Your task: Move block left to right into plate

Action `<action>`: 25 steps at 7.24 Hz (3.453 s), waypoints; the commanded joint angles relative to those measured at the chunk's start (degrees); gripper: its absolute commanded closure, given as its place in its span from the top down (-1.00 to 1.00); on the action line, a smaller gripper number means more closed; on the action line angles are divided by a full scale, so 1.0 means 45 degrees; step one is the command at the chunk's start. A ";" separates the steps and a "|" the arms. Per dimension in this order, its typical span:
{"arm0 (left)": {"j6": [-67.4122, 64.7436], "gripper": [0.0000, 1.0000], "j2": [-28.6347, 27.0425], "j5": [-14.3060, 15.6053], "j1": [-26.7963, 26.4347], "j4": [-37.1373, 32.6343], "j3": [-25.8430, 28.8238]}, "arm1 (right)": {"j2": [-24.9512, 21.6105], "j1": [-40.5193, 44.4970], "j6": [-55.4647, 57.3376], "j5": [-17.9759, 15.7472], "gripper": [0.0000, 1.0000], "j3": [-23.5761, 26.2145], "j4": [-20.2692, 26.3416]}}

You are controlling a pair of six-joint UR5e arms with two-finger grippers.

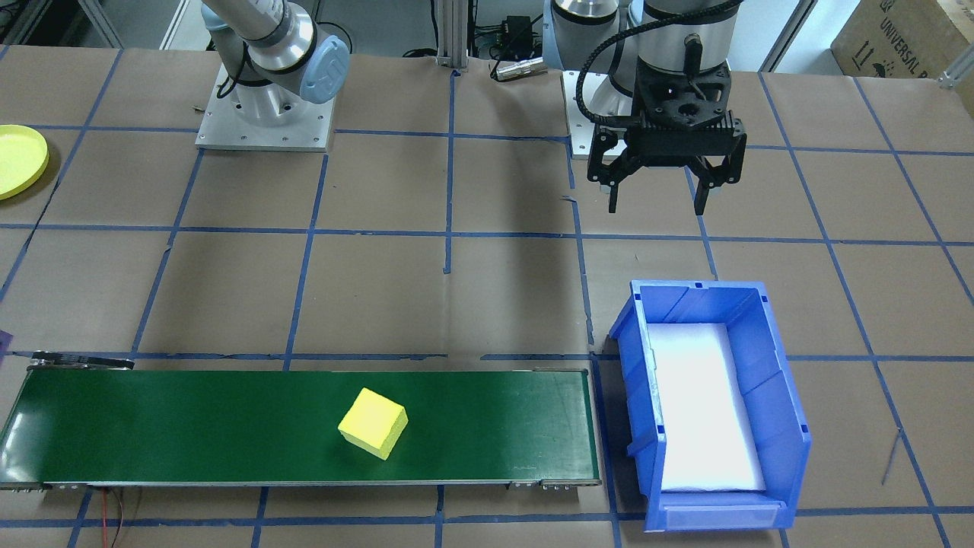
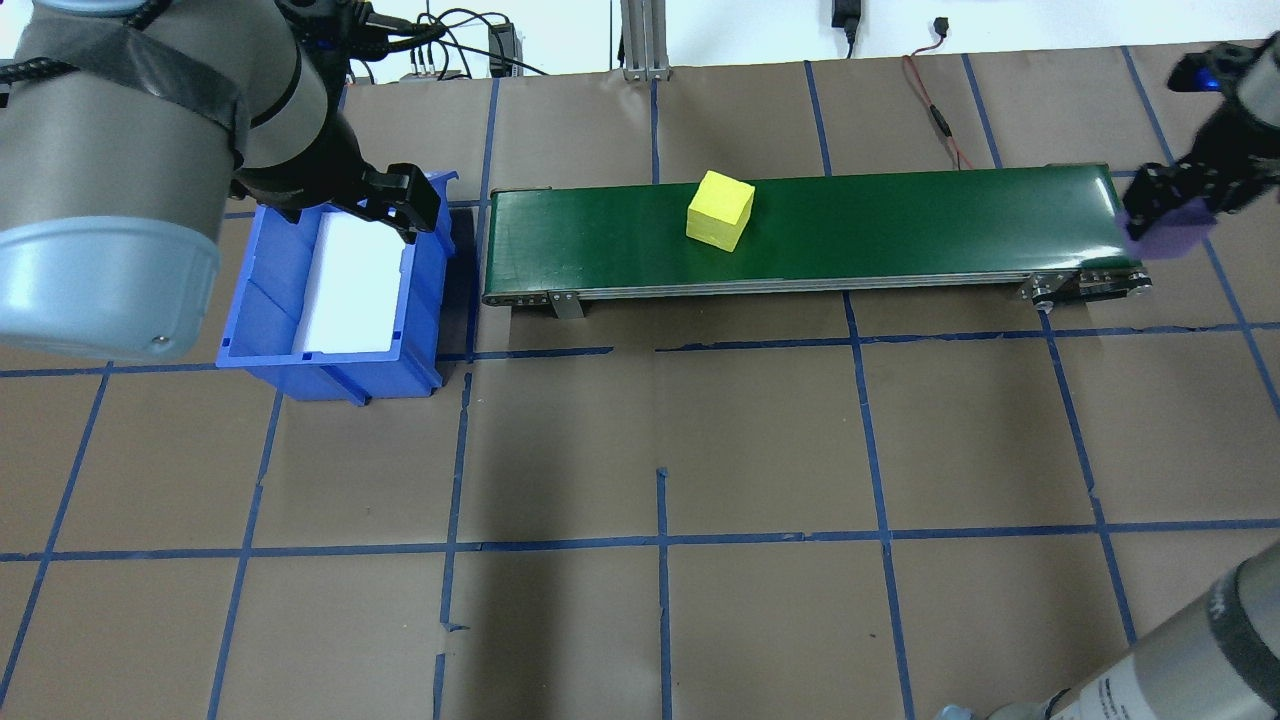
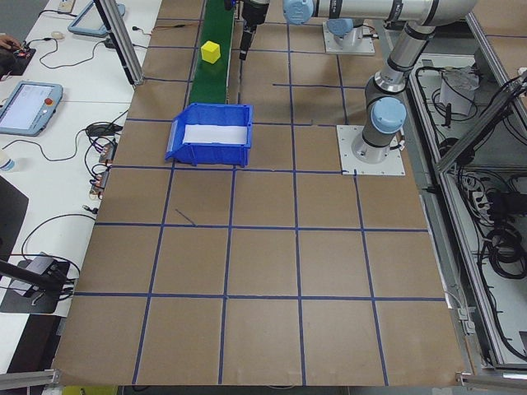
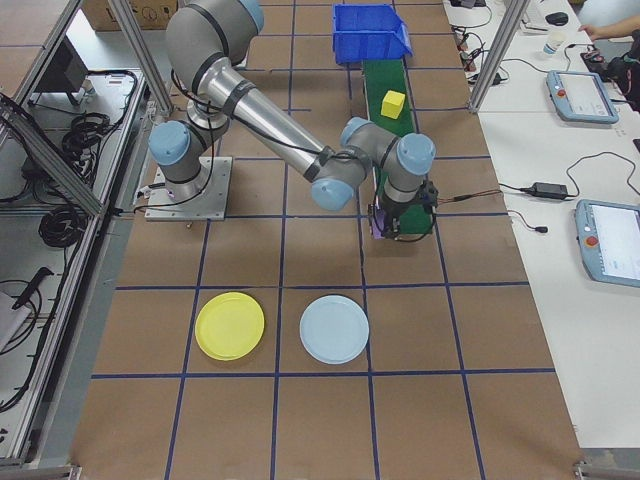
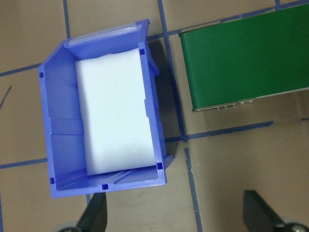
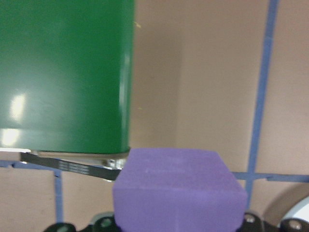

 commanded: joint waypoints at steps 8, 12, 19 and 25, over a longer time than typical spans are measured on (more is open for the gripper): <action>0.0124 1.00 -0.0166 -0.0183 0.1557 -0.0066 -0.0192 | 0.1218 -0.4601 -0.5248 0.0430 1.00 0.1090 -0.2688; 0.0319 1.00 -0.0048 -0.0222 0.2223 -0.0105 -0.0288 | 0.0087 -0.2816 -0.4918 0.1367 0.99 0.0642 -0.0993; 0.0223 1.00 -0.0378 -0.0398 0.2982 -0.0008 -0.0326 | -0.0130 0.2544 0.3392 0.4269 0.90 0.0523 -0.0071; -0.1442 1.00 -0.2471 -0.0280 0.3024 0.0089 -0.0133 | -0.0131 0.4048 0.5880 0.4980 0.99 0.0504 -0.0323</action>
